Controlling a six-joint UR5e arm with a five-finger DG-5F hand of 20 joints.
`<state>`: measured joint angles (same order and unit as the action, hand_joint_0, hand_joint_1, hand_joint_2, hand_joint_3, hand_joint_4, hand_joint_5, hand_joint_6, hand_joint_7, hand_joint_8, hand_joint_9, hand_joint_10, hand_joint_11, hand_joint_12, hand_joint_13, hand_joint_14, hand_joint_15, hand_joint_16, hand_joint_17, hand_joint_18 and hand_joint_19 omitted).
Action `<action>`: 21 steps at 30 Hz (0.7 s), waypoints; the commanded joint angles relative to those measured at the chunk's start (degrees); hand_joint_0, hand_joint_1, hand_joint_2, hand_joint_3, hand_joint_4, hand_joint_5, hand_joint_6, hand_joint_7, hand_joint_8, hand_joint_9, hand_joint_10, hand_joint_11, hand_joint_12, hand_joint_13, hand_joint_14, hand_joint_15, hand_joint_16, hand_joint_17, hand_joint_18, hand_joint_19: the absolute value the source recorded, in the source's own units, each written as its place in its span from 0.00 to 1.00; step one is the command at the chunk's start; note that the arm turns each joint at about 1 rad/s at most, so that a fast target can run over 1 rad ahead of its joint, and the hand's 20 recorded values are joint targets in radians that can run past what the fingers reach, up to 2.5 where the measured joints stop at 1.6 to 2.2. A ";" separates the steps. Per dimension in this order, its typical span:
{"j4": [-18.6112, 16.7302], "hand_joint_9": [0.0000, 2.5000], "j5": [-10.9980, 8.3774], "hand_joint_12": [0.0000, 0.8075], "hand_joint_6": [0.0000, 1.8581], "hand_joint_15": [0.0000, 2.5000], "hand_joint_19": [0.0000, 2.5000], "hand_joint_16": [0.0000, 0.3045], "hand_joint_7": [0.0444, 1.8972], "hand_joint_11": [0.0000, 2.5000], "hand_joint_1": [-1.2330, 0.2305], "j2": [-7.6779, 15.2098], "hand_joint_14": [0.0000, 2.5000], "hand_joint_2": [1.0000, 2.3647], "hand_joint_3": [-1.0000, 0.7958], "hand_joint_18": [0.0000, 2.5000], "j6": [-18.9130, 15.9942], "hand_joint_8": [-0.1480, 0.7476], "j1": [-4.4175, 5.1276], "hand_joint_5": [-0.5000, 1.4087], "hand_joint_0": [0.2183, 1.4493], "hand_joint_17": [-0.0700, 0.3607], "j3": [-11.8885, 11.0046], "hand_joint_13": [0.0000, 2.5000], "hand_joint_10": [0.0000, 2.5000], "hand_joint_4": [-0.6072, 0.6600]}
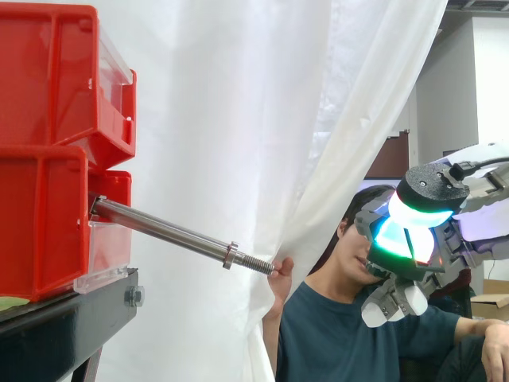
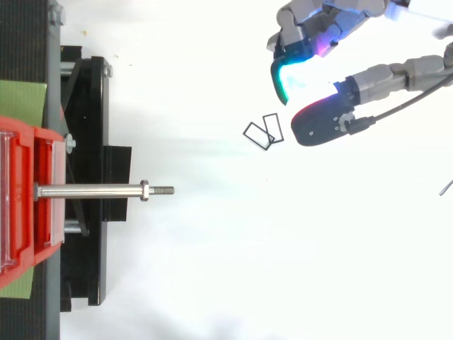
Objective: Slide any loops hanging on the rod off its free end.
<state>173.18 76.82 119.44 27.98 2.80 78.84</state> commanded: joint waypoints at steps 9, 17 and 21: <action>-0.39 0.36 -0.18 0.33 0.45 0.01 0.02 0.14 0.70 0.23 0.39 0.00 0.00 0.01 0.38 0.18 0.23 0.46 0.02 0.16 0.30 0.38 0.00 0.22 0.01 0.50; -0.39 0.34 -0.18 0.32 0.45 0.00 0.01 0.14 0.70 0.15 0.39 0.00 0.00 0.01 0.39 0.16 0.32 0.47 0.02 0.16 0.30 0.38 0.00 0.21 0.01 0.51; -0.39 0.34 -0.18 0.31 0.45 0.00 0.01 0.14 0.70 0.13 0.39 0.00 0.00 0.01 0.39 0.16 0.23 0.47 0.02 0.16 0.31 0.38 0.00 0.21 0.00 0.52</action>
<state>172.79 76.64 119.45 28.24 2.79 78.84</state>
